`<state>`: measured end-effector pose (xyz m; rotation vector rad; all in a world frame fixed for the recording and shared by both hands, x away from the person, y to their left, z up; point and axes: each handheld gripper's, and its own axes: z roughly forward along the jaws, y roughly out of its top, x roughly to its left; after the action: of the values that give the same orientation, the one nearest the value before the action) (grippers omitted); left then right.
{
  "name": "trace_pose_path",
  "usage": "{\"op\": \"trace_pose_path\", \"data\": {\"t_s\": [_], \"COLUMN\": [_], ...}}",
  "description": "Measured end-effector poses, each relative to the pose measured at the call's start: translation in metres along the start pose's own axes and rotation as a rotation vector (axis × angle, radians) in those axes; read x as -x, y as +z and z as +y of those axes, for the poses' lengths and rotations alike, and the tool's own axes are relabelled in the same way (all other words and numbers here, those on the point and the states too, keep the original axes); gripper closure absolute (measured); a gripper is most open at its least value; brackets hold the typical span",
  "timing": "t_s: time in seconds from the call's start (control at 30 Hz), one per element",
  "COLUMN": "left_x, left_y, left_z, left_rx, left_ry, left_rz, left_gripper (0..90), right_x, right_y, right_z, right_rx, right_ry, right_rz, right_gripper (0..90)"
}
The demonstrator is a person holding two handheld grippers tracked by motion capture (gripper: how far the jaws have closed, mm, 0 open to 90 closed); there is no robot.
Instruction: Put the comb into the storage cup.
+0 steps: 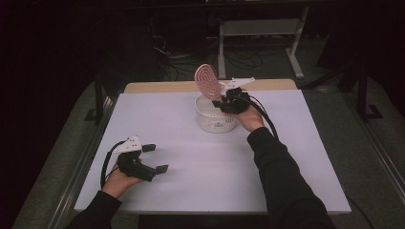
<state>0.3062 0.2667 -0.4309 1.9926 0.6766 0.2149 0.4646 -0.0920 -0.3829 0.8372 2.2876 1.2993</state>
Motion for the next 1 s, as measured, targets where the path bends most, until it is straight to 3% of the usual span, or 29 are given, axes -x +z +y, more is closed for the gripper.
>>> {"op": "trace_pose_path", "data": {"t_s": [0.27,0.57,1.0], "left_x": [0.000,0.000,0.001], "left_y": [0.000,0.001,0.001], "left_z": [0.000,0.000,0.000], "left_rx": [0.000,-0.001,-0.003], "left_ry": [0.000,0.001,0.005], "left_rz": [-0.001,-0.001,-0.004], "left_gripper": [0.1,0.1,0.1], "right_x": [0.000,-0.001,0.004], "right_y": [0.002,0.003,-0.011], "right_z": [-0.001,-0.001,0.004], "right_rx": [-0.021,-0.044,0.003], "right_ry": [-0.007,-0.017,0.003], "right_rz": [0.005,0.007,0.002], "right_gripper": [66.5,59.0,52.7]}}
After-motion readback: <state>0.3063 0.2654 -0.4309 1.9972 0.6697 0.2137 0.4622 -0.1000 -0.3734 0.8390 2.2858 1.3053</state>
